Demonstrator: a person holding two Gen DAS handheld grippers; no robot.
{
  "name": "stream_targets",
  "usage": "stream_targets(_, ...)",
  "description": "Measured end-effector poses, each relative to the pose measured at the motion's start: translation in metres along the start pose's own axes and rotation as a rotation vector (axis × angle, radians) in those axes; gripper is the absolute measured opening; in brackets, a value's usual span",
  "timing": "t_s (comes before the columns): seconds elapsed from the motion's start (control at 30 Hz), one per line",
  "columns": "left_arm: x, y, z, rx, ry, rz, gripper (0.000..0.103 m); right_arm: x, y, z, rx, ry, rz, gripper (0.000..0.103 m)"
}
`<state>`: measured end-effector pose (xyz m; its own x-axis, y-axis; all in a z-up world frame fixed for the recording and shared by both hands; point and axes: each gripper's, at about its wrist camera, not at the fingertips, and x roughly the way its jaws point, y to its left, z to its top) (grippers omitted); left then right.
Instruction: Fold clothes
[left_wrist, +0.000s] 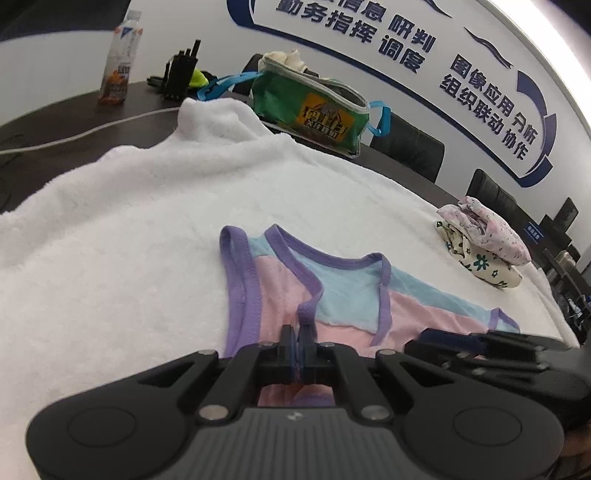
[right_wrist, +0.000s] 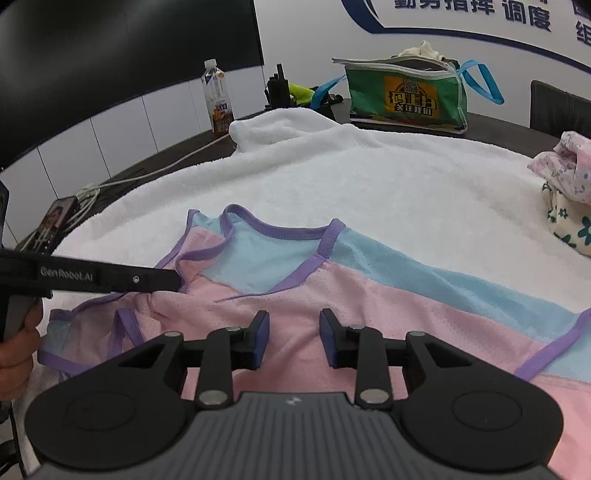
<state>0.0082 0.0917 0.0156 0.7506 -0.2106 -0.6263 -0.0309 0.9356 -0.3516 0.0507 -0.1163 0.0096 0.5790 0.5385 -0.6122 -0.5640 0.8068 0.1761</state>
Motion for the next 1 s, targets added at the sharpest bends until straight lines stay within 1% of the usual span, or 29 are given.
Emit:
stream_targets(0.07,0.000,-0.002,-0.001,0.009,-0.007,-0.003,0.001,-0.005,0.002,0.003,0.005,-0.011,0.021,0.031)
stream_targets(0.1,0.000,0.000,-0.002,-0.001,-0.011,-0.005,0.001,-0.007,0.007,0.006,0.003,-0.020,0.060,0.031)
stream_targets(0.17,0.000,0.003,-0.004,-0.022,-0.019,-0.007,0.001,-0.006,0.016,0.009,-0.018,-0.027,0.081,0.031)
stream_targets(0.23,0.000,0.006,-0.006,-0.038,-0.029,-0.009,0.001,0.005,0.032,0.006,-0.079,-0.011,0.051,0.030)
stream_targets(0.27,-0.001,0.006,-0.007,-0.044,-0.036,-0.009,0.001,0.010,0.038,0.003,-0.112,0.013,0.036,0.029)
stream_targets(0.37,-0.001,0.010,-0.010,-0.064,-0.050,-0.021,0.001,0.014,0.053,-0.007,-0.215,0.028,-0.016,0.028)
stream_targets(0.47,0.000,0.011,-0.013,-0.061,-0.063,-0.033,0.001,0.006,0.053,-0.007,-0.218,0.037,-0.022,0.029)
stream_targets(0.57,-0.001,0.011,-0.015,-0.056,-0.074,-0.042,0.001,0.003,0.047,0.002,-0.164,0.012,-0.021,0.029)
stream_targets(0.7,-0.002,0.012,-0.016,-0.061,-0.078,-0.059,0.001,0.014,0.048,0.014,-0.126,-0.004,-0.030,0.029)
stream_targets(0.77,-0.002,0.013,-0.016,-0.068,-0.077,-0.062,0.001,0.022,0.056,0.011,-0.164,0.012,-0.057,0.029)
stream_targets(0.9,-0.001,0.013,-0.016,-0.073,-0.077,-0.059,0.002,0.019,0.072,-0.007,-0.299,0.007,-0.081,0.031)
stream_targets(0.97,-0.001,0.012,-0.016,-0.071,-0.078,-0.055,0.002,0.015,0.071,-0.007,-0.305,0.004,-0.087,0.038)
stream_targets(1.0,-0.001,0.012,-0.016,-0.070,-0.078,-0.056,0.002,0.013,0.069,-0.007,-0.301,0.004,-0.090,0.039)
